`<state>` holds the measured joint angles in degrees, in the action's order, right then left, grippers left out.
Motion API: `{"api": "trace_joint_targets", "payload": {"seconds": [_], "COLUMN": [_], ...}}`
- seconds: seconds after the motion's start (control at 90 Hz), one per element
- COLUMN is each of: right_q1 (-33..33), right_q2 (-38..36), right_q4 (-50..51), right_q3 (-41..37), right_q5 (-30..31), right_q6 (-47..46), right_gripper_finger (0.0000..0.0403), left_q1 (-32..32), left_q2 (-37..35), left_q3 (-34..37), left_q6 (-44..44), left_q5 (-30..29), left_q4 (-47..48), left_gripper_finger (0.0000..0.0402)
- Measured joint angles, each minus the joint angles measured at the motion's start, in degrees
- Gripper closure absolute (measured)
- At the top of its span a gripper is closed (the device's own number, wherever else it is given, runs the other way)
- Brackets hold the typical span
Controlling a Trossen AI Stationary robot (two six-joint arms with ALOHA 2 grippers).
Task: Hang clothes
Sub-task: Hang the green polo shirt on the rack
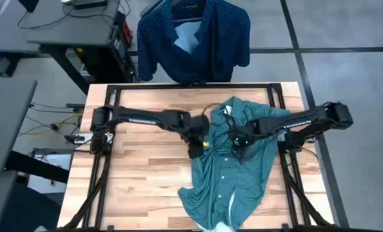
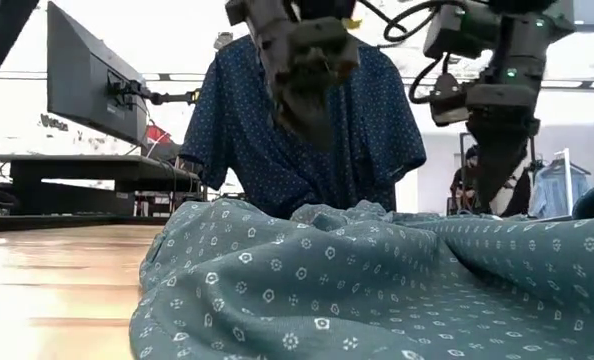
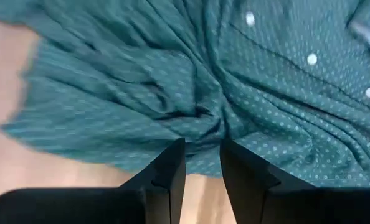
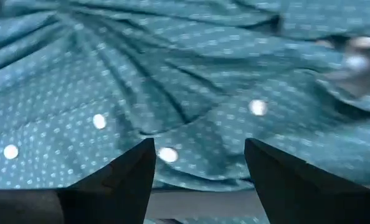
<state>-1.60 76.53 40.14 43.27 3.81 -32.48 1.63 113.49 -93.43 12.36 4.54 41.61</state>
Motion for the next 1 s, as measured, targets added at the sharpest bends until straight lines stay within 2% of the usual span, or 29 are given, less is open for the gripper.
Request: {"api": "trace_joint_targets", "payload": {"seconds": [0.233, 0.456, 0.567, 0.8, 1.0], "right_q1": [-3.44, -5.16, -5.08, -4.66, -5.34], "right_q2": [0.02, 0.04, 0.66, 8.17, 13.04], "right_q4": [-0.96, -5.18, -8.97, -11.59, -12.89], "right_q3": [-0.46, -0.46, -0.46, -0.40, -0.21], "right_q5": [0.01, 0.23, 0.24, 0.56, -0.61], "right_q6": [0.02, -1.65, -1.82, -1.30, -6.58], "right_gripper_finger": [0.0171, 0.0171, 0.0171, 0.0171, 0.0171], "left_q1": [-1.31, -0.46, -0.11, -0.65, -0.37], "left_q2": [3.71, 1.73, -0.54, 0.85, -2.33], "left_q3": [0.72, 16.08, 20.11, 23.07, 34.35], "left_q6": [-3.77, 2.37, 3.59, 1.26, 12.14], "left_q5": [-0.67, -2.90, -3.21, -3.26, -3.39], "left_q4": [-8.60, -26.08, -34.78, -31.91, -33.02], "left_gripper_finger": [0.0320, 0.0320, 0.0320, 0.0320, 0.0320]}}
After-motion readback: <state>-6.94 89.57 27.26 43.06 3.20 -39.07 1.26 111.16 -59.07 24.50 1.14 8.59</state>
